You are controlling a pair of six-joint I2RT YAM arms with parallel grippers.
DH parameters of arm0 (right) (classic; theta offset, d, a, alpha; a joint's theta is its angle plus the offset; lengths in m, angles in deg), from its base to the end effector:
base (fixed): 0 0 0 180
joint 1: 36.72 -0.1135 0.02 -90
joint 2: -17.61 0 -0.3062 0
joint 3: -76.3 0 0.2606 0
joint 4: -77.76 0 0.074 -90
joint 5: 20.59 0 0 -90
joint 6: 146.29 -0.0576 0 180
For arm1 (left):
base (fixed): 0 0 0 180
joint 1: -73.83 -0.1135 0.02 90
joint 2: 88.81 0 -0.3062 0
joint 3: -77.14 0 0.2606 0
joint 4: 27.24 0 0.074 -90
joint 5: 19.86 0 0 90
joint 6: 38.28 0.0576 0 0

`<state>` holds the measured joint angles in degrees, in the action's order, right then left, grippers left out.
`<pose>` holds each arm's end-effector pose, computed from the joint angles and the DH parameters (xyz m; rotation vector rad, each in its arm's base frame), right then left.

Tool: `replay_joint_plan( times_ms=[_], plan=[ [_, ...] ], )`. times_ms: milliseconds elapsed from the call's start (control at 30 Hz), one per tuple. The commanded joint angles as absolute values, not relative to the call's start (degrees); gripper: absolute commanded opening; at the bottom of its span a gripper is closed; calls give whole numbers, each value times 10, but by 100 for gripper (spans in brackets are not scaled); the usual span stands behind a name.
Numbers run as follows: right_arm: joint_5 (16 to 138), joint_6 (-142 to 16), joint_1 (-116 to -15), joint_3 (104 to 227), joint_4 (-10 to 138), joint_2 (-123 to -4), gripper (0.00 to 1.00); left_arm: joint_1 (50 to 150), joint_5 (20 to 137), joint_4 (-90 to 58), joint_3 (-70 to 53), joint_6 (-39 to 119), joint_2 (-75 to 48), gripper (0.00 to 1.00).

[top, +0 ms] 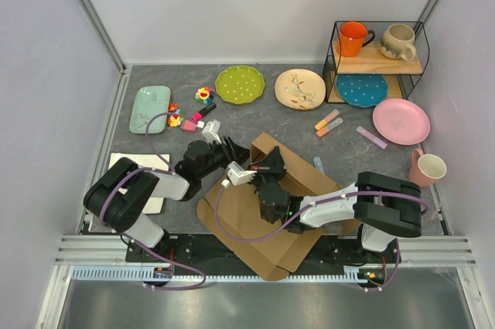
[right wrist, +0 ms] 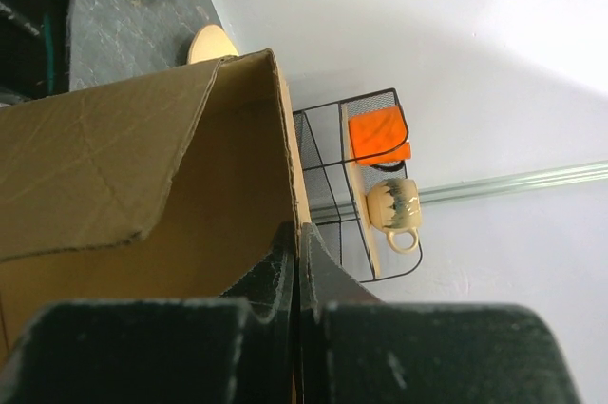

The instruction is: Fold the paper box

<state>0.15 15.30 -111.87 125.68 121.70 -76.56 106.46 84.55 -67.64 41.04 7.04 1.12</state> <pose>0.1345 0.2971 0.2339 -1.0417 1.2802 -0.9002 0.2446 -0.1737 0.1792 -0.0112 1.9629 -1.1558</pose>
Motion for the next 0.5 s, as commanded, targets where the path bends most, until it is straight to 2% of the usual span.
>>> replay_joint_plan(
  times_ms=[0,100,467],
  plan=[
    [-3,89,-1123,1241,1165,-771,0,1074,823,-717,433,101,-43,64],
    [-1,88,-1124,1241,1165,-770,0,1078,826,-727,441,126,-54,68],
    [8,44,-1123,1249,1116,-756,0,1100,832,-775,500,165,-73,70]
  ],
)
